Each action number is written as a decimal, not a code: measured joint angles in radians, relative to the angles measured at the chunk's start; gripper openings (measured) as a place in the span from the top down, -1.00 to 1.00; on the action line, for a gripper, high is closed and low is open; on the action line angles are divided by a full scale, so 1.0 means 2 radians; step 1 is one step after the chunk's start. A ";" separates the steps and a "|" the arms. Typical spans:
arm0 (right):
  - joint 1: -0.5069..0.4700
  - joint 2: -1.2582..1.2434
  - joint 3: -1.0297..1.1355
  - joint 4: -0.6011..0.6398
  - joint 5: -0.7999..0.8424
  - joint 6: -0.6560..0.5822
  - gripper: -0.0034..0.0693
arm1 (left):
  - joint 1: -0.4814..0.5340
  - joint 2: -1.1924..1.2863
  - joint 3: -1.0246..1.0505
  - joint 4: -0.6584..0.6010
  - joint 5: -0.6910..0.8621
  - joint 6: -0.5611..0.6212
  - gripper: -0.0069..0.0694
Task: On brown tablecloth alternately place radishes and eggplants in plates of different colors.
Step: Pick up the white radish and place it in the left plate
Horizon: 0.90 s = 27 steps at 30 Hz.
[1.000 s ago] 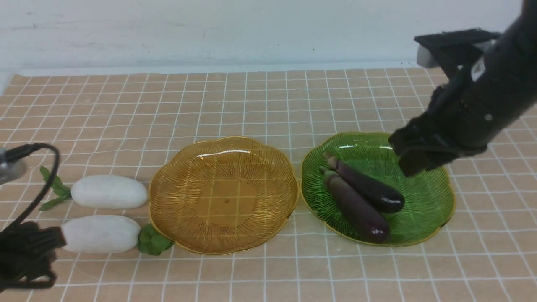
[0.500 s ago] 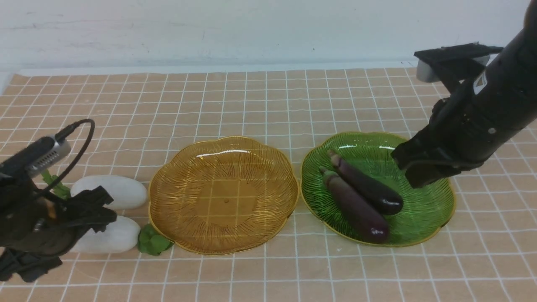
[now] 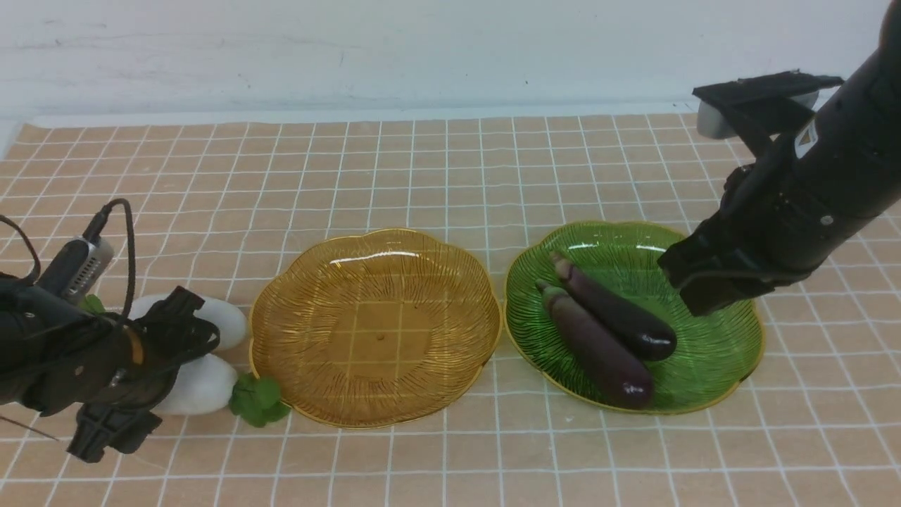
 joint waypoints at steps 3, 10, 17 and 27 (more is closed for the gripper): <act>0.000 0.000 0.000 0.000 0.000 -0.006 0.73 | -0.002 0.009 -0.005 0.005 0.000 0.007 -0.65; 0.000 0.000 0.000 0.000 0.000 -0.007 0.73 | -0.003 0.002 -0.004 0.006 0.006 0.123 -0.26; 0.000 0.000 0.000 0.001 0.000 -0.007 0.73 | -0.013 -0.099 0.002 -0.049 0.144 0.346 -0.14; 0.000 0.000 0.000 0.027 0.000 -0.007 0.73 | -0.068 -0.193 -0.068 -0.272 0.232 0.640 -0.14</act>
